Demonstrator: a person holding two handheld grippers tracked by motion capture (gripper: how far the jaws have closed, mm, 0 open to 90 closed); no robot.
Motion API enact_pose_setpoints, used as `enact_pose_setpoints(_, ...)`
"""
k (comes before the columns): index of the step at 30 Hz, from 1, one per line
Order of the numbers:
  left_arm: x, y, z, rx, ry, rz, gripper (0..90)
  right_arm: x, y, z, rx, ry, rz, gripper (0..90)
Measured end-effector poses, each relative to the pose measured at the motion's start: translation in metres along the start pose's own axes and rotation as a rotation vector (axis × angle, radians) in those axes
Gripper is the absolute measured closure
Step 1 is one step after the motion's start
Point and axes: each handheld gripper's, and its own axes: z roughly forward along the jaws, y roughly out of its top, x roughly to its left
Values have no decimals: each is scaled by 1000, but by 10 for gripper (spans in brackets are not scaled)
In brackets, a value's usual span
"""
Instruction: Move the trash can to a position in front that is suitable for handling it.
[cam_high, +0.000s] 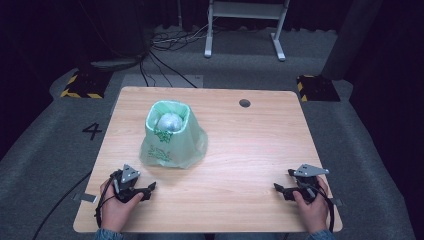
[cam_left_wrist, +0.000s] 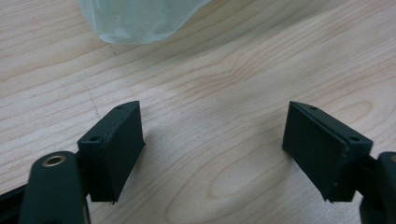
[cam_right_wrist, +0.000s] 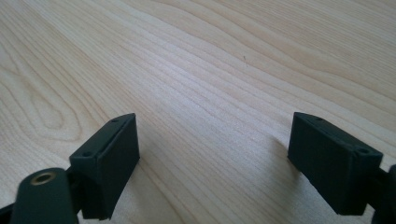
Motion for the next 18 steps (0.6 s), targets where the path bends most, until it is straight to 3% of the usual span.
enact_pose_setpoints(3, 2, 0, -3, -7, 2, -30, 265, 0, 0, 0, 0, 0, 0, 164)
enact_pose_setpoints(6, 2, 2, -8, -14, 4, -35, 271, 0, 0, 0, 0, 0, 0, 164)
enact_pose_setpoints(9, 1, 9, -22, -54, -5, -53, 277, 0, 0, 0, 0, 0, 0, 163)
enact_pose_setpoints(15, 0, 27, -37, -79, -17, -37, 283, 0, 0, 0, 0, 0, 0, 164)
enact_pose_setpoints(18, -1, 35, -48, -117, -27, -47, 278, 0, 0, 0, 0, 2, -2, 164)
